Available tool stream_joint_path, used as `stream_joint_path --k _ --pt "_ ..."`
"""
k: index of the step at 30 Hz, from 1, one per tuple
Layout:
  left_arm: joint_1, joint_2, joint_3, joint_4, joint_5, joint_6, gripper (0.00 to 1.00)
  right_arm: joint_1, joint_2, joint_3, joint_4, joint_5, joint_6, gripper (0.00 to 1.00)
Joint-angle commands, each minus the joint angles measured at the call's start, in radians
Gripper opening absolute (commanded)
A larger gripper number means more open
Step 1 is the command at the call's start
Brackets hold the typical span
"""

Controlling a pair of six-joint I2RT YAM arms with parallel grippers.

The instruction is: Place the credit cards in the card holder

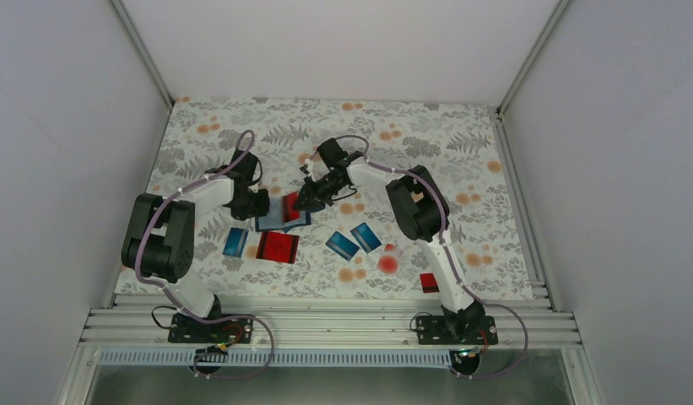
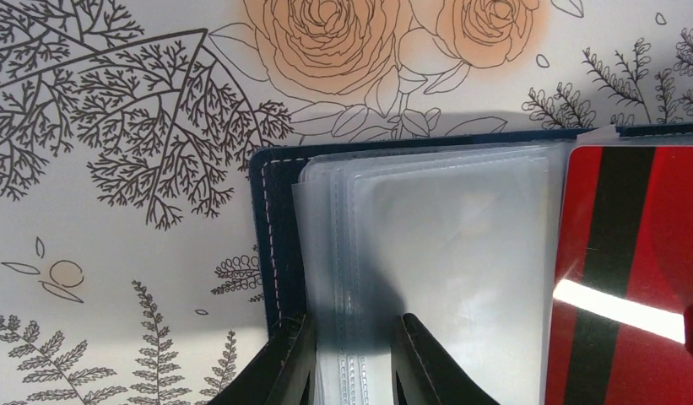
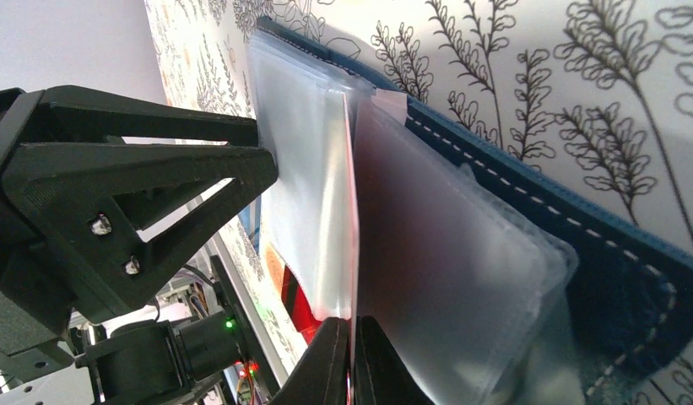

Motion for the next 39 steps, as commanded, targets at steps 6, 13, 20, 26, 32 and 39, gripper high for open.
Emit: stream_joint_path --k 6,13,20,26,32,39 --pt "0.015 0.004 -0.027 0.01 -0.021 0.026 0.24 0.016 0.025 0.033 0.011 0.007 0.028 0.04" --pt "0.015 -0.01 -0.04 0.026 0.006 0.034 0.24 0.027 0.05 0.046 0.026 -0.03 0.051 0.04" --pt "0.015 -0.02 -0.053 0.035 0.011 0.039 0.24 0.028 0.078 0.075 0.007 -0.051 0.066 0.04" --pt "0.015 -0.029 -0.048 0.03 0.008 0.039 0.27 0.035 0.093 0.094 0.005 -0.076 0.08 0.04" --pt "0.021 -0.059 -0.025 -0.01 -0.026 0.032 0.38 0.038 0.109 0.103 -0.014 -0.077 0.081 0.04" --pt "0.086 -0.092 -0.023 -0.047 -0.091 0.013 0.5 0.039 0.096 0.092 -0.054 -0.075 0.045 0.04"
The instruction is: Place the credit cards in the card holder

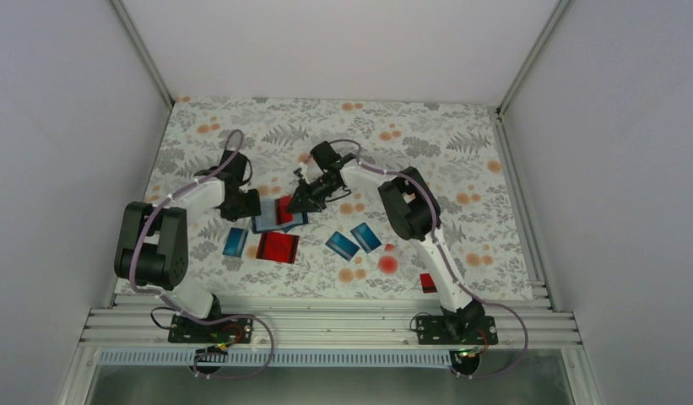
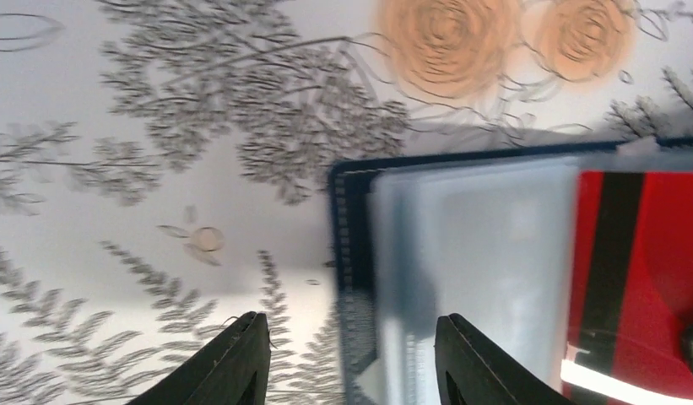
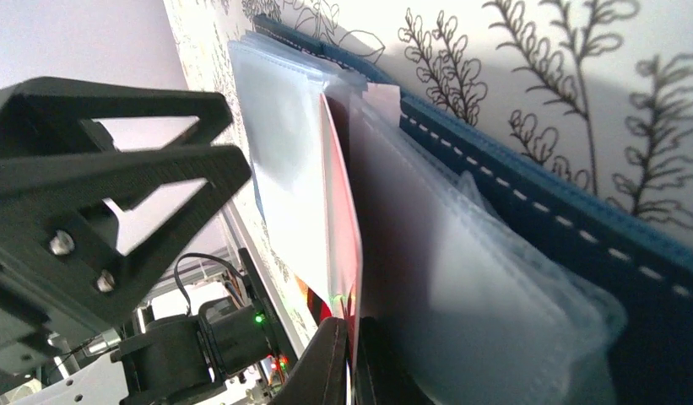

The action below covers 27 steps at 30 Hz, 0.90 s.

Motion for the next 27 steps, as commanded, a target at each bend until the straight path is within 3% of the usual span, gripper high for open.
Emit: stream_joint_path --k 1,7,27 --pt "0.05 -0.033 0.004 -0.03 -0.057 -0.011 0.5 0.017 0.013 0.008 -0.059 0.003 -0.027 0.04" --pt "0.084 0.005 -0.035 0.004 -0.022 0.0 0.43 0.018 0.01 -0.004 -0.068 0.006 -0.029 0.04" --pt "0.084 0.106 -0.033 0.056 0.114 0.034 0.36 0.035 0.092 0.094 -0.06 -0.037 -0.018 0.04"
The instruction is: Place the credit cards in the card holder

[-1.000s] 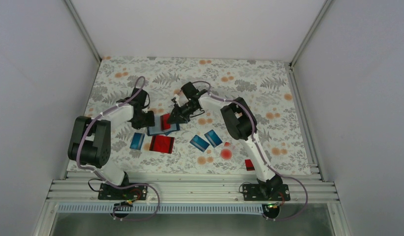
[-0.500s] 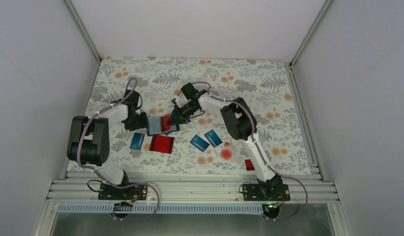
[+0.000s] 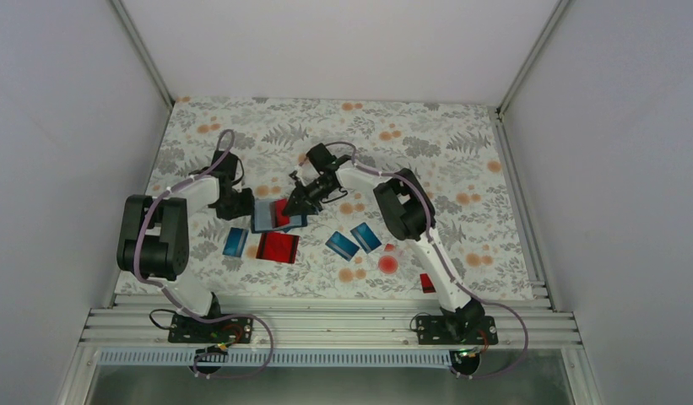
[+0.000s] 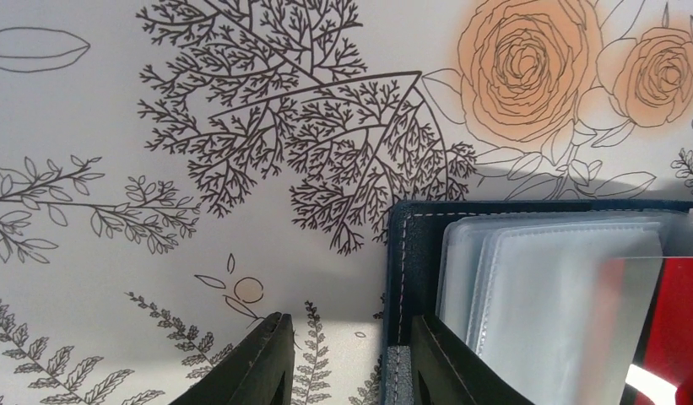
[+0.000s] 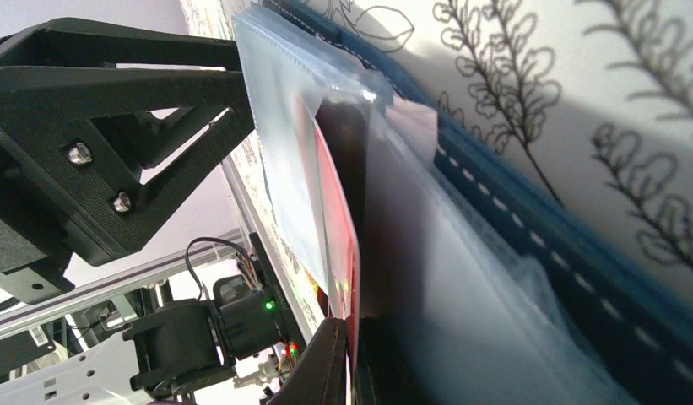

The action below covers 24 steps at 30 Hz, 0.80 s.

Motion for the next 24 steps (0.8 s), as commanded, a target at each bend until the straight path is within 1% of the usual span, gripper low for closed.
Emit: stream_joint_path --k 1,8,14,20,24 --pt "-0.003 0.049 -0.033 0.012 0.058 0.015 0.36 0.022 0.043 0.04 -0.014 0.021 0.007 0.04" --pt "-0.004 0.053 -0.035 0.011 0.066 0.01 0.36 0.035 0.072 0.082 0.001 0.013 0.035 0.04" --pt "-0.003 0.052 -0.049 0.009 0.083 -0.014 0.35 0.049 0.069 0.099 0.024 0.057 0.077 0.04" --pt "-0.003 0.057 -0.068 0.003 0.096 -0.056 0.35 0.06 0.075 0.102 0.028 0.068 0.091 0.04" --pt "-0.004 0.056 -0.097 0.013 0.144 -0.097 0.34 0.079 0.079 0.106 0.029 0.067 0.09 0.04"
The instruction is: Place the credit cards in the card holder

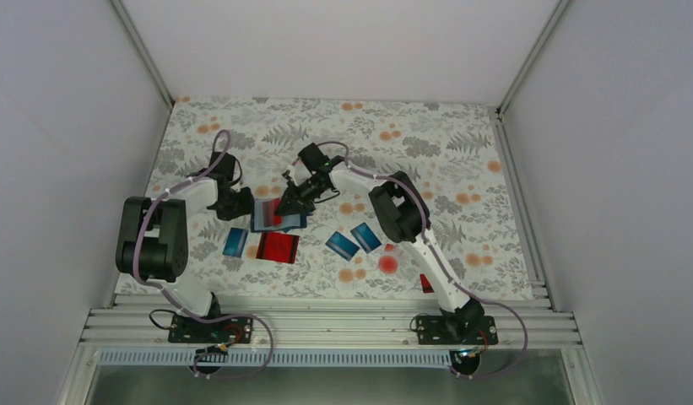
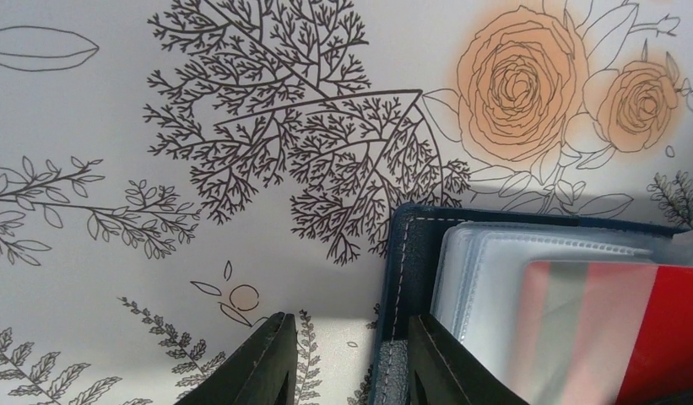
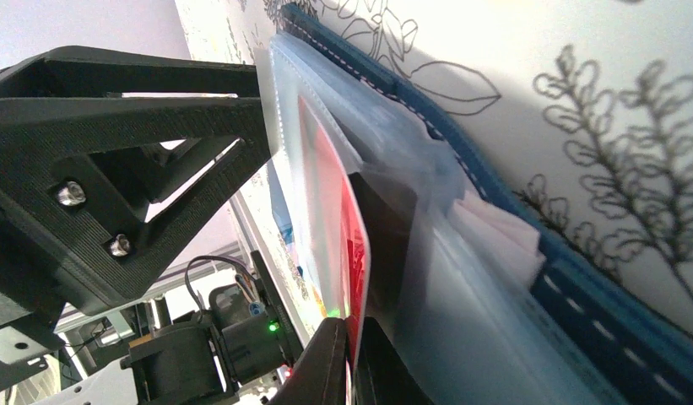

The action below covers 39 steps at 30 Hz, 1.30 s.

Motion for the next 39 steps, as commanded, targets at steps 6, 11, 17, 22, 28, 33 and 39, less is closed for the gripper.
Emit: stream_joint_path --k 6,11,17,22,28,33,39 --pt "0.001 0.062 -0.112 -0.006 0.188 -0.089 0.33 0.048 0.012 0.029 -0.041 0.074 -0.022 0.07" --pt "0.014 0.072 -0.119 0.005 0.242 -0.111 0.32 0.039 -0.046 0.032 -0.109 0.12 -0.071 0.19" --pt "0.015 0.066 -0.111 0.0 0.23 -0.111 0.31 0.023 -0.121 0.032 -0.211 0.174 -0.127 0.34" --pt "0.015 0.059 -0.112 -0.001 0.219 -0.103 0.31 0.017 -0.149 0.036 -0.27 0.227 -0.155 0.39" --pt "0.013 0.046 -0.108 -0.003 0.216 -0.102 0.31 0.018 -0.154 0.039 -0.317 0.292 -0.167 0.44" --pt "0.014 0.047 -0.116 0.003 0.222 -0.098 0.31 0.023 -0.139 0.048 -0.302 0.286 -0.153 0.47" --pt "0.013 0.044 -0.116 -0.001 0.225 -0.093 0.31 0.047 -0.093 0.132 -0.311 0.261 -0.126 0.46"
